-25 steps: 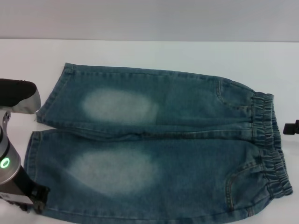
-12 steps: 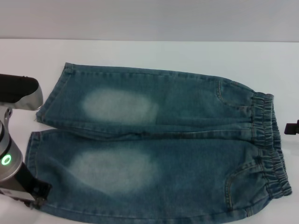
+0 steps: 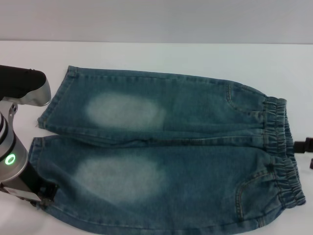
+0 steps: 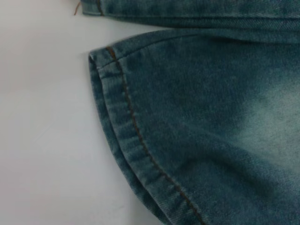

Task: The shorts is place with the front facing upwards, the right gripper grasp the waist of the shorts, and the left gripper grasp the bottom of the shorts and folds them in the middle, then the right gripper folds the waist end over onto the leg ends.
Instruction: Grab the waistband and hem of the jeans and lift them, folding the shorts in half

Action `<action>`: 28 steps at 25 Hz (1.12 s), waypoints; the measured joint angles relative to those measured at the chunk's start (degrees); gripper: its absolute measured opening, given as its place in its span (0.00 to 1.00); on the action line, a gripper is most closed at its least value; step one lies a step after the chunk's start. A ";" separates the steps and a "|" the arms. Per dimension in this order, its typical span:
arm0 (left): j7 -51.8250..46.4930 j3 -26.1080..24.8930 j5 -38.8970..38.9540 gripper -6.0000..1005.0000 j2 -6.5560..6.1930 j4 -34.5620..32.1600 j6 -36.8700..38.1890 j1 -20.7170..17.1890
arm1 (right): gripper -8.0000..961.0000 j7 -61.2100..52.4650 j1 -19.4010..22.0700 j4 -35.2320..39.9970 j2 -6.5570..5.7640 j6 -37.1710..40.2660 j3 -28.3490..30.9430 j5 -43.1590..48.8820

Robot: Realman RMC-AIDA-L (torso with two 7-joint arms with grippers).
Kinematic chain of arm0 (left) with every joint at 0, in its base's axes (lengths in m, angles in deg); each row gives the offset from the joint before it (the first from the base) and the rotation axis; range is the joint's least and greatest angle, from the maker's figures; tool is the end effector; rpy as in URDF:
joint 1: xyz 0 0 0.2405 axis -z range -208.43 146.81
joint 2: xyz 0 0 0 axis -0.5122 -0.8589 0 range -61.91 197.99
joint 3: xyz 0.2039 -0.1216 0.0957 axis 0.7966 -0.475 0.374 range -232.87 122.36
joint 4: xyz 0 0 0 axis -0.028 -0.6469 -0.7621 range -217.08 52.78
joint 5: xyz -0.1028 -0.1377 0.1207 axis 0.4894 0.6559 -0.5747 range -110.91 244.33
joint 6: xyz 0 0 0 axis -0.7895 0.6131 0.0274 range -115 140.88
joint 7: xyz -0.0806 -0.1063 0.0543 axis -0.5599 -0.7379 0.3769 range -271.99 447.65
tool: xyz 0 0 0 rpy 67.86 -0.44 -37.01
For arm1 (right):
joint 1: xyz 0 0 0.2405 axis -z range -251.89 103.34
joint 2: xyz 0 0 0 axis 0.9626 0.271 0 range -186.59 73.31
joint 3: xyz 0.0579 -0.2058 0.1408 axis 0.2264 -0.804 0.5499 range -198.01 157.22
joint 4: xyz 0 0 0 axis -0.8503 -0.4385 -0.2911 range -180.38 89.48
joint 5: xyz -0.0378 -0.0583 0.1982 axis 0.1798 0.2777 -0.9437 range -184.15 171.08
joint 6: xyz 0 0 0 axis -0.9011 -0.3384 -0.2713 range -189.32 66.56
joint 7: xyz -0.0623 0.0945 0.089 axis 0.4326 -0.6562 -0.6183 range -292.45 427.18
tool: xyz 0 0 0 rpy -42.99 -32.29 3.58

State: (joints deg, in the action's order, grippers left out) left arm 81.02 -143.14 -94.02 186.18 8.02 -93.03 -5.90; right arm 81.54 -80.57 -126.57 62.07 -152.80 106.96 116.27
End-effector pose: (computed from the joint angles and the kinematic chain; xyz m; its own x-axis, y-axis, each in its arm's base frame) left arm -0.2155 0.2864 0.0126 0.1730 0.9733 -0.1507 0.6776 -0.2287 -0.6989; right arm 0.3031 0.2608 0.0830 -0.0964 -0.8935 -0.4385 -0.9931 0.1158 -0.0176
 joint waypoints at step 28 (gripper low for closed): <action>0.98 -0.77 -0.30 0.10 -0.20 -0.84 0.59 1.65 | 0.80 1.86 -3.20 11.41 0.12 3.35 -3.98 1.66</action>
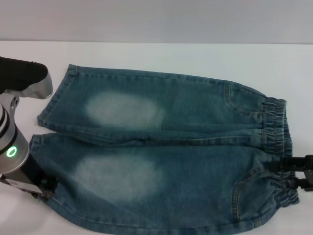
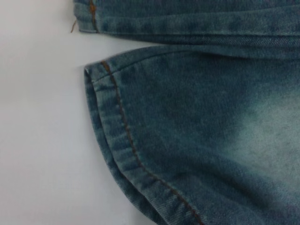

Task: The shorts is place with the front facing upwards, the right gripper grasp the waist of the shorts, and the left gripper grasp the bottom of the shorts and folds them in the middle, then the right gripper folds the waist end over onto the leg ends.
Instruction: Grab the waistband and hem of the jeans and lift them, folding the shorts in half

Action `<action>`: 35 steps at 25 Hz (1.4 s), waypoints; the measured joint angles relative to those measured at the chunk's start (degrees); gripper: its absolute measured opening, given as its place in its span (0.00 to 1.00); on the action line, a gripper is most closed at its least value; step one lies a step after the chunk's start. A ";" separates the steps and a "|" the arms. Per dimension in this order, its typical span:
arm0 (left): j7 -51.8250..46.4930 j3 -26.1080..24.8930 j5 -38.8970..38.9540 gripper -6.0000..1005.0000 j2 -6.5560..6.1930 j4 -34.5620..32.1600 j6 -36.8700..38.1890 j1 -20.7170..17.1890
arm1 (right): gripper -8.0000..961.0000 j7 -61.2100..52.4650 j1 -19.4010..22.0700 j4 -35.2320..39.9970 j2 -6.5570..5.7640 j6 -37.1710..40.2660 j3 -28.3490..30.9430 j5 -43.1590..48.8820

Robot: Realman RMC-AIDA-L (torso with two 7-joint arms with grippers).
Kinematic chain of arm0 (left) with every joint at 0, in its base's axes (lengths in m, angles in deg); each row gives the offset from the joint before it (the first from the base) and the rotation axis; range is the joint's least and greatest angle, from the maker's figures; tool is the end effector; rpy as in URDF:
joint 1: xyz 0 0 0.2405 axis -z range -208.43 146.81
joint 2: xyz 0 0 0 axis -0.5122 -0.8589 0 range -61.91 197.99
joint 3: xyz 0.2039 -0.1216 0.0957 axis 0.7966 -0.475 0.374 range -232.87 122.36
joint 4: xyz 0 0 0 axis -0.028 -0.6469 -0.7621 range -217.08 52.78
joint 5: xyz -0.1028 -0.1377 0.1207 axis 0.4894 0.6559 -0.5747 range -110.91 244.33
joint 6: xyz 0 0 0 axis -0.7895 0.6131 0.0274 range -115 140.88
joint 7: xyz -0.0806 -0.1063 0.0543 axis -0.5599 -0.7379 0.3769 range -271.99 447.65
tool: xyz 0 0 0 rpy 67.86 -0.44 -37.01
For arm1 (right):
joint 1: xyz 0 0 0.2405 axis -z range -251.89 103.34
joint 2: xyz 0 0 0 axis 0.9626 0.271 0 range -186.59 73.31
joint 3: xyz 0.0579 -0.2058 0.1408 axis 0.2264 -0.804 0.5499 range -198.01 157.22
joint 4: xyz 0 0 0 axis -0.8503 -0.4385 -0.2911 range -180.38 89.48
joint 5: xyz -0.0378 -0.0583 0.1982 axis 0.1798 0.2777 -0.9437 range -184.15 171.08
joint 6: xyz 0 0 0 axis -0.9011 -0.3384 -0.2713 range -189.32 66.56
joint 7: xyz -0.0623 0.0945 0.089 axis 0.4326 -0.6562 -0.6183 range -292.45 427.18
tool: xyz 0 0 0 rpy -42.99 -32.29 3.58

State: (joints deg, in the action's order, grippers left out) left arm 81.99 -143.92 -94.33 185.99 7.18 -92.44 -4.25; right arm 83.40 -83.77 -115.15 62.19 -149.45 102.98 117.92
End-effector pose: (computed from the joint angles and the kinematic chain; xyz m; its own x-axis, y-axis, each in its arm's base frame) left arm -0.2114 0.2948 0.0148 0.2002 0.9685 -0.1482 0.6688 -0.2456 -0.7017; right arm 0.3152 0.2656 0.0410 -0.1477 -0.9320 -0.3311 -0.9880 0.1545 0.0057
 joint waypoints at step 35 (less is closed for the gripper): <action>0.85 -0.82 0.37 0.10 0.13 -2.41 0.98 2.08 | 0.08 3.36 -2.29 1.83 -0.22 -2.19 5.45 -1.88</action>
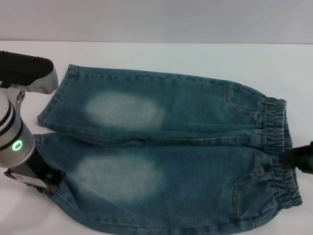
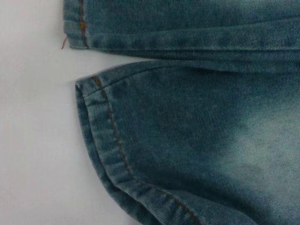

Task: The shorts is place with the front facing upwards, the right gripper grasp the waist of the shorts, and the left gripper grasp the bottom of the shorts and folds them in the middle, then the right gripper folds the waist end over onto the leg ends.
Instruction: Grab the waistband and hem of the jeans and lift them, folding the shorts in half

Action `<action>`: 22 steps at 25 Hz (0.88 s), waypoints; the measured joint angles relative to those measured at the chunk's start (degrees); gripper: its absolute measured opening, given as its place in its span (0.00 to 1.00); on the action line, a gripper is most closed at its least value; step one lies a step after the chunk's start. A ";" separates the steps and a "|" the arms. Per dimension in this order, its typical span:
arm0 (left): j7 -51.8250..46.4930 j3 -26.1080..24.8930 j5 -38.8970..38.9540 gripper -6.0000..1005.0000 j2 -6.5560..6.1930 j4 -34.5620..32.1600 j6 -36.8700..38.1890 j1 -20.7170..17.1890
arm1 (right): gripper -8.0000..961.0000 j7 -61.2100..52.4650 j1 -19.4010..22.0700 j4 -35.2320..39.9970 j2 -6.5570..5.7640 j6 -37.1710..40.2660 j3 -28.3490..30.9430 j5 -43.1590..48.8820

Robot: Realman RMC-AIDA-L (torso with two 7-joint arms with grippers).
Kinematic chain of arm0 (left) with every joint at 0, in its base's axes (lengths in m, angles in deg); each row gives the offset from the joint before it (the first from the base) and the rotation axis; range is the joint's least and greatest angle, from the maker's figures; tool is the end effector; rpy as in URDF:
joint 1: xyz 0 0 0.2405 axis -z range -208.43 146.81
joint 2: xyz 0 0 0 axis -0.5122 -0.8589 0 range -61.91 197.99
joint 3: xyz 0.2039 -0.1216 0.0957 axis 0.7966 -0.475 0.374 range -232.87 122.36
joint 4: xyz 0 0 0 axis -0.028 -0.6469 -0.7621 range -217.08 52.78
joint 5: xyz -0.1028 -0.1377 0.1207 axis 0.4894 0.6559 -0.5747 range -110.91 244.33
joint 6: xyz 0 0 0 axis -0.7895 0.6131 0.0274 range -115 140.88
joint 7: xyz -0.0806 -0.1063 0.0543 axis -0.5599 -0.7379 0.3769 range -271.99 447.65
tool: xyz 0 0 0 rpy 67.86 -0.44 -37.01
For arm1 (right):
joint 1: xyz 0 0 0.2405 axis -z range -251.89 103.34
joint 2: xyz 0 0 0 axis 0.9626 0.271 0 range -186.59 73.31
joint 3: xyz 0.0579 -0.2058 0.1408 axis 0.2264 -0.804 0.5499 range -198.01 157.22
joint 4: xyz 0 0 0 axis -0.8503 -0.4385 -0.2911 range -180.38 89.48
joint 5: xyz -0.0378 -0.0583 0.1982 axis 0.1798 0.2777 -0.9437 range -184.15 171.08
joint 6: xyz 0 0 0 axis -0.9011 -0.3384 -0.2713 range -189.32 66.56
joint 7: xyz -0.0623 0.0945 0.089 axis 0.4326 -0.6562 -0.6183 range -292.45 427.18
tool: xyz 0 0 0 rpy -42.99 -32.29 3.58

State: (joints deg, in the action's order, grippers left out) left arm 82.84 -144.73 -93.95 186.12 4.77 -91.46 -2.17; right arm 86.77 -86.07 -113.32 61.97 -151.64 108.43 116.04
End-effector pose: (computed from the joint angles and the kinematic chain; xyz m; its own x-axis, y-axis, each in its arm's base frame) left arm -0.2078 0.3031 0.0117 0.2154 0.9640 -0.1556 0.6716 -0.2619 -0.6931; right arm 0.3119 0.2739 0.0535 -0.1262 -0.9218 -0.3666 -0.9919 0.1111 0.0621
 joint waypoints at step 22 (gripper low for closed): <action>-0.06 0.36 0.00 0.10 0.06 -0.23 -0.91 1.14 | 0.57 -0.64 1.88 0.25 0.21 0.98 -0.13 2.64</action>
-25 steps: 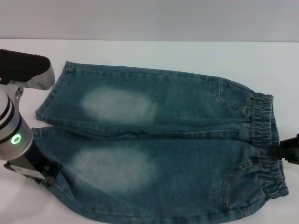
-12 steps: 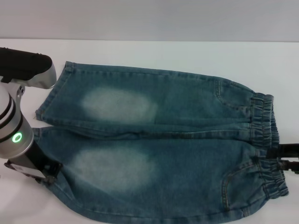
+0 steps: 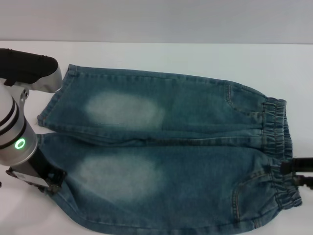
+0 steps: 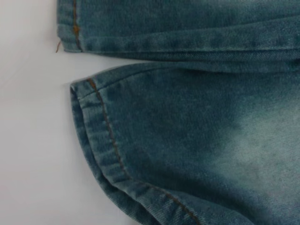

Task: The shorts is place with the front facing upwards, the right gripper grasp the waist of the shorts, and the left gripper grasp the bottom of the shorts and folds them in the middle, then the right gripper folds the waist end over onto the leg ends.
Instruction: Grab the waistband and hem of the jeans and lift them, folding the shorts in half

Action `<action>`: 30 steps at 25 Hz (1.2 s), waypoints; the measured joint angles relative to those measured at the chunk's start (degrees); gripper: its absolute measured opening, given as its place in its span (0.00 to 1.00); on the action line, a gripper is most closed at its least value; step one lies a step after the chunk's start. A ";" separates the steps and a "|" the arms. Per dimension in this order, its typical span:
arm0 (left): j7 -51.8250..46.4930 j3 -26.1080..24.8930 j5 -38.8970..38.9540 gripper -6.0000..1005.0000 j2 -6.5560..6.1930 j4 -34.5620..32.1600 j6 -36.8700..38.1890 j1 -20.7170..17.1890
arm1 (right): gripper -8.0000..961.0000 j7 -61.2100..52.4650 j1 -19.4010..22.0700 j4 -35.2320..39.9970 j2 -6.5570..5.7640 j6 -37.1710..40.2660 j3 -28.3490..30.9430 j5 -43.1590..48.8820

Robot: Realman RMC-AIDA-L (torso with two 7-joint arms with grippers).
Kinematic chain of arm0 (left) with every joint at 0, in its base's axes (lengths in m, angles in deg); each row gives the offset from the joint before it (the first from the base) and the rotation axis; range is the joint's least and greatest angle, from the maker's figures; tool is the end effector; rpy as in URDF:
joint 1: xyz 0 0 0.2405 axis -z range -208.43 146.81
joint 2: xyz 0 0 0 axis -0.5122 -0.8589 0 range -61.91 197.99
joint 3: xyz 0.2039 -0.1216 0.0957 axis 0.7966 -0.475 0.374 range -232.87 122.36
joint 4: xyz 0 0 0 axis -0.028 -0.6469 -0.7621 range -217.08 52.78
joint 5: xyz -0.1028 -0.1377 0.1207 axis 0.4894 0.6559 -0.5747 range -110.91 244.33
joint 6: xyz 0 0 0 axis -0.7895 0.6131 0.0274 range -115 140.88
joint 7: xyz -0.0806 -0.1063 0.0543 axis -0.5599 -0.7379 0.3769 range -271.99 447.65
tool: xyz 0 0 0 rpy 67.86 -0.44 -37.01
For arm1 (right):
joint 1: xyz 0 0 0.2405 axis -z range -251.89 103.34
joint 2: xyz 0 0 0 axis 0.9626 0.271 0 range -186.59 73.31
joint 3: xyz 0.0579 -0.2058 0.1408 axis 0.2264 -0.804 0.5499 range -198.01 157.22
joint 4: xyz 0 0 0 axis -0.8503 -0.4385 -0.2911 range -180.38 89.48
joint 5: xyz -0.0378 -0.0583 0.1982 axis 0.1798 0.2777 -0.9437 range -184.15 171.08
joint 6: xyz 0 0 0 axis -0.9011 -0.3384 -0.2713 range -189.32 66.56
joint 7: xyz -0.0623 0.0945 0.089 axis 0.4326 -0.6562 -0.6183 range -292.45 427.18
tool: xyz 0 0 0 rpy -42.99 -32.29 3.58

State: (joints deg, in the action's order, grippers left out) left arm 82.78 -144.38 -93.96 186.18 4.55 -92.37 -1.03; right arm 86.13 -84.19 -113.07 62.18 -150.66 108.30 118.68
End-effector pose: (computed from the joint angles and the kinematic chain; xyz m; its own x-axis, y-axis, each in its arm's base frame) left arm -0.2027 0.3042 0.0107 0.2217 0.9597 -0.1730 0.6636 -0.2785 -0.6943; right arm 0.3273 0.2620 0.0508 -0.1710 -0.9164 -0.3620 -0.9845 0.1737 0.0252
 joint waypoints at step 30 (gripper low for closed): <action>-0.20 1.29 0.01 0.10 0.21 0.50 0.03 0.54 | 0.23 5.09 0.65 1.93 0.10 -1.51 -3.02 -2.49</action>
State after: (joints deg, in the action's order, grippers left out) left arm 82.58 -143.09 -93.95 186.39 5.04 -92.35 -0.49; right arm 91.22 -83.53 -111.14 62.29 -152.16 105.28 116.19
